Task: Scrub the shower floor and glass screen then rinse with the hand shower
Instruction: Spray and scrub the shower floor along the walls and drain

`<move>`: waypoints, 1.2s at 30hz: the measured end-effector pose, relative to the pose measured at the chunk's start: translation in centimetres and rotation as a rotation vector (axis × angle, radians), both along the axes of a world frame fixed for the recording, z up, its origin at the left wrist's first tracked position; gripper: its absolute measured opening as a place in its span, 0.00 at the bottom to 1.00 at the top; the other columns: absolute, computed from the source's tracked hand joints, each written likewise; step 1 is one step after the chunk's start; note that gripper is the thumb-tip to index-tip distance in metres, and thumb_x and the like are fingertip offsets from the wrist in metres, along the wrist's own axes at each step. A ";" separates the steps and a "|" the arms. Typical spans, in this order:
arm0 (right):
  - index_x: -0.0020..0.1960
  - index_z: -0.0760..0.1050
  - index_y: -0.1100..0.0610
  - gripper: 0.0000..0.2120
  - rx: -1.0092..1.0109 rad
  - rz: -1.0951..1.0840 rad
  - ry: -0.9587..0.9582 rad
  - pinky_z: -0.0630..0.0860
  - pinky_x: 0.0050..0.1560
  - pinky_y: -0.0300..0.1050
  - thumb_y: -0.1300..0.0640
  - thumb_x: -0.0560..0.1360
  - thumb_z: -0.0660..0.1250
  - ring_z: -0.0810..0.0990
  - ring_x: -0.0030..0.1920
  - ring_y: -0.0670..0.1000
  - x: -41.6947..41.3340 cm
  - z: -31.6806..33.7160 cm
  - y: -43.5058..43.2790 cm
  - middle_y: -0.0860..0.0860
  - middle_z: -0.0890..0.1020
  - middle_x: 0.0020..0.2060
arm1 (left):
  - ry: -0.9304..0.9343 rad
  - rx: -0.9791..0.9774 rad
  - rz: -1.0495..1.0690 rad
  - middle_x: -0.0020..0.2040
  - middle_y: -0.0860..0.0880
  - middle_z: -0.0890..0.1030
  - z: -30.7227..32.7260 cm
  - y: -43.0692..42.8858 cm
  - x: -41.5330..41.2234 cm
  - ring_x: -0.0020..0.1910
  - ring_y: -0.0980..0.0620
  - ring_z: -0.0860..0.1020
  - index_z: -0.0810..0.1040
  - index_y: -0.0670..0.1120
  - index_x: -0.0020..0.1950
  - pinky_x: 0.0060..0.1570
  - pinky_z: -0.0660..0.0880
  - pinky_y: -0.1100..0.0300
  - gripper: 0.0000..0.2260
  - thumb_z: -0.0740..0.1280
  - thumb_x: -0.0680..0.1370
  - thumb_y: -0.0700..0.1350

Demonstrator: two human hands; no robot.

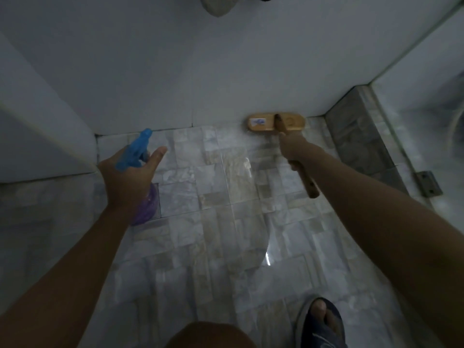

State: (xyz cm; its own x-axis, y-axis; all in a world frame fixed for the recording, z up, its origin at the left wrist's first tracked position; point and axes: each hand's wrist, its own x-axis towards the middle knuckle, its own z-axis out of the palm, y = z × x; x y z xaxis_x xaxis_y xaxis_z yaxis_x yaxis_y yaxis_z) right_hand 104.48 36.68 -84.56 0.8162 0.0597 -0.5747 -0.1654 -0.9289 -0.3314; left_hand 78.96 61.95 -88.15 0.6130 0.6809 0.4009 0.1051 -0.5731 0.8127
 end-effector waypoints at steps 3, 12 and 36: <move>0.64 0.69 0.66 0.22 -0.068 -0.015 -0.010 0.77 0.34 0.51 0.48 0.85 0.49 0.77 0.34 0.59 -0.1 0.5 -0.7 0.63 0.79 0.50 | -0.004 -0.057 0.016 0.32 0.68 0.75 -0.1 -0.1 0.0 0.30 0.68 0.73 0.70 0.59 0.36 0.36 0.68 0.75 0.15 0.76 0.74 0.56; 0.64 0.69 0.61 0.23 0.046 0.150 0.055 0.76 0.30 0.46 0.44 0.84 0.50 0.75 0.31 0.56 -2.8 -0.6 3.7 0.58 0.76 0.42 | 0.004 -0.046 -0.051 0.37 0.75 0.75 0.0 0.2 0.1 0.32 0.71 0.73 0.70 0.62 0.37 0.38 0.69 0.75 0.15 0.75 0.75 0.57; 0.69 0.69 0.56 0.22 -0.107 0.030 -0.093 0.73 0.39 0.49 0.45 0.82 0.50 0.69 0.31 0.50 8.4 -3.6 -7.8 0.50 0.69 0.33 | -0.037 0.020 -0.041 0.35 0.56 0.78 -0.1 0.3 0.4 0.33 0.73 0.72 0.71 0.66 0.48 0.41 0.69 0.75 0.13 0.75 0.76 0.53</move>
State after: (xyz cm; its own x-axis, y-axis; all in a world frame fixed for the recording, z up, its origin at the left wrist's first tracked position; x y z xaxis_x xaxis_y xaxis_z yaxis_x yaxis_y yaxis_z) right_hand 112.92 28.89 -88.19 0.8650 0.0276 -0.5010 -0.1098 -0.9639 -0.2426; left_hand 79.38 62.28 -88.21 0.6245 0.6472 0.4372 0.0517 -0.5928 0.8037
